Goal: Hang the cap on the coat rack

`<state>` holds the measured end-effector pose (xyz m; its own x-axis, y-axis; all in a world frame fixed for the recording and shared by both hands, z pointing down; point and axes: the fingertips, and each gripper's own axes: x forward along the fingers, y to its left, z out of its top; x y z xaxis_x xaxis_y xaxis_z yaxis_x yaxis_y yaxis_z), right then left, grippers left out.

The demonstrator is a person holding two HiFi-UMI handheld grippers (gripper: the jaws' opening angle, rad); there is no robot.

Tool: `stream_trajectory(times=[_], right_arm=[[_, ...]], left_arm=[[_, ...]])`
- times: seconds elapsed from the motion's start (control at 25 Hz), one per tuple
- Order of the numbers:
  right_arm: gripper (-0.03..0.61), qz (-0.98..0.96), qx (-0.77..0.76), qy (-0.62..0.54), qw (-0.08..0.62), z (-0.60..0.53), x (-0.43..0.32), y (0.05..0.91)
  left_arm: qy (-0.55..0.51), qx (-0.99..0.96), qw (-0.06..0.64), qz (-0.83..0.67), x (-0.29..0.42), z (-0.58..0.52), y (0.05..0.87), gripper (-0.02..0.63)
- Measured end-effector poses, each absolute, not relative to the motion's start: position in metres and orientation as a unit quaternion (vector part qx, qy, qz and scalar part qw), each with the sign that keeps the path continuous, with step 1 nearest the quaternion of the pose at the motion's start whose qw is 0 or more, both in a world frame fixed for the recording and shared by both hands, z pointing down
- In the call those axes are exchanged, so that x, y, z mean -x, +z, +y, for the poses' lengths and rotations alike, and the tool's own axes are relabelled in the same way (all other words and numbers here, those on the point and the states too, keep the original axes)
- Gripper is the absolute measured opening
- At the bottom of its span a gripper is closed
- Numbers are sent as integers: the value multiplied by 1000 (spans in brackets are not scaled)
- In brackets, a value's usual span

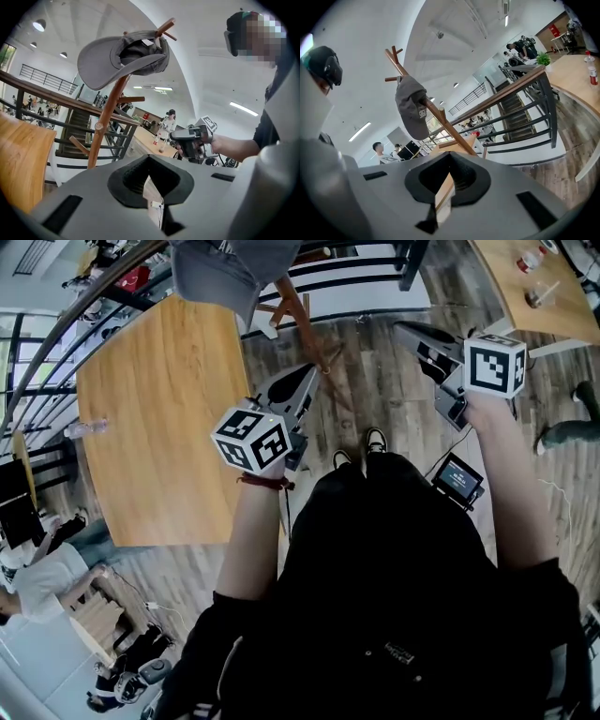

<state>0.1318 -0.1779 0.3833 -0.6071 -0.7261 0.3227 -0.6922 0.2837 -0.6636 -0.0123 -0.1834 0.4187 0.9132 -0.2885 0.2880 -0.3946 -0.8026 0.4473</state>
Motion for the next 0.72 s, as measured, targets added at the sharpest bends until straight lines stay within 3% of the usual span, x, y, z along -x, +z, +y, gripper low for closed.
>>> stream_trajectory(times=[0.16,0.52,0.72], right_arm=[[18,813,438,-384,17,-174,-121,366],[16,883,436,-169,41,-122,-75,200],[15,893,433,-118,33,-114,-64,163]], left_arm=[[89,-953,234,-171,11,-182,387,6],[-23,-987,63,-148,18,-141,208,6],[-47,-989,34,-136,10,-135,172,6]])
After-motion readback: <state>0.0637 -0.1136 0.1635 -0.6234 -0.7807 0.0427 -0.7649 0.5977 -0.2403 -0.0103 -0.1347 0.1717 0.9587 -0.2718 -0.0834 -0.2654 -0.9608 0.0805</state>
